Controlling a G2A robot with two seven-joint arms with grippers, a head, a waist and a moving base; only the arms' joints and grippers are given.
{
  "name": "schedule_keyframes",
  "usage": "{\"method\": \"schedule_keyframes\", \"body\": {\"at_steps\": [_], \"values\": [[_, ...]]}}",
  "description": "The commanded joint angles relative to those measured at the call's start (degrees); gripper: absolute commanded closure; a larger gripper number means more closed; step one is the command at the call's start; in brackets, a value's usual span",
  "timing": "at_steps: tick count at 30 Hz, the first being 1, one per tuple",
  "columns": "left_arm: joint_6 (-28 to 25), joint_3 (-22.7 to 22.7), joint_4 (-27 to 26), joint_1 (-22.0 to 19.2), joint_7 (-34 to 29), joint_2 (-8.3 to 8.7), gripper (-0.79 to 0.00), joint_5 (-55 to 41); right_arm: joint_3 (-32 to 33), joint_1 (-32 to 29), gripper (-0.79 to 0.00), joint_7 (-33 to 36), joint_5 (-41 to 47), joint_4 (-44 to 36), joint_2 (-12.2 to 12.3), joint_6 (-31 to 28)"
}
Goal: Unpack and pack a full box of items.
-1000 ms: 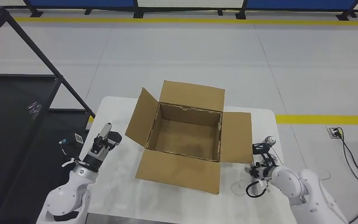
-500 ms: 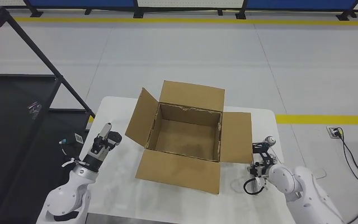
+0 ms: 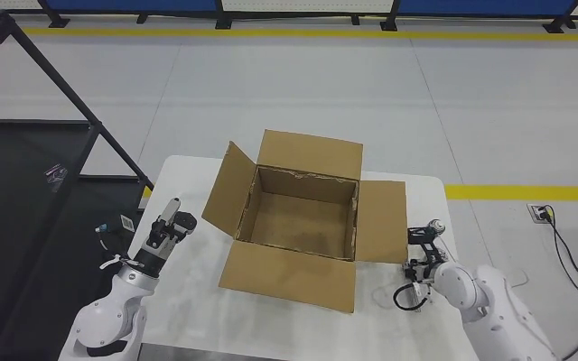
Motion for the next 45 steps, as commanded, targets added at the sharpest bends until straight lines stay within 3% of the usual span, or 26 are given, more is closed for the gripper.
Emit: {"method": "schedule_keyframes", "body": {"at_steps": [1, 12, 18, 20, 25, 31, 39, 43, 45], "values": [[0.0, 0.0, 0.0, 0.0, 0.0, 0.0, -0.785, 0.0, 2.2, -1.3, 0.0, -0.9, 1.1, -2.4, 0.3, -0.6], [0.0, 0.0, 0.0, 0.0, 0.0, 0.0, -0.785, 0.0, 17.0, -14.7, 0.0, -7.6, 0.1, -28.3, 2.1, 0.6], [0.0, 0.0, 0.0, 0.0, 0.0, 0.0, -0.785, 0.0, 16.0, -17.7, 0.0, -11.9, -4.2, -40.7, 2.1, 1.0], [0.0, 0.0, 0.0, 0.0, 0.0, 0.0, -0.785, 0.0, 13.1, -16.5, 0.0, -11.6, -4.5, -42.8, 2.1, -3.0], [0.0, 0.0, 0.0, 0.0, 0.0, 0.0, -0.785, 0.0, 3.4, -8.8, 0.0, -10.1, -8.2, -43.3, 1.6, -6.2], [0.0, 0.0, 0.0, 0.0, 0.0, 0.0, -0.785, 0.0, -12.6, 5.6, 0.0, -6.8, -10.8, -36.4, -0.7, -5.8], [0.0, 0.0, 0.0, 0.0, 0.0, 0.0, -0.785, 0.0, -33.9, 27.6, 0.0, -4.1, -9.0, -15.5, -7.8, -0.8], [0.0, 0.0, 0.0, 0.0, 0.0, 0.0, -0.785, 0.0, -40.2, 35.7, 0.0, -4.3, -5.4, -5.3, -12.1, 2.2], [0.0, 0.0, 0.0, 0.0, 0.0, 0.0, -0.785, 0.0, -40.5, 36.1, 0.0, -4.4, -5.2, -4.7, -12.4, 2.5]]}}
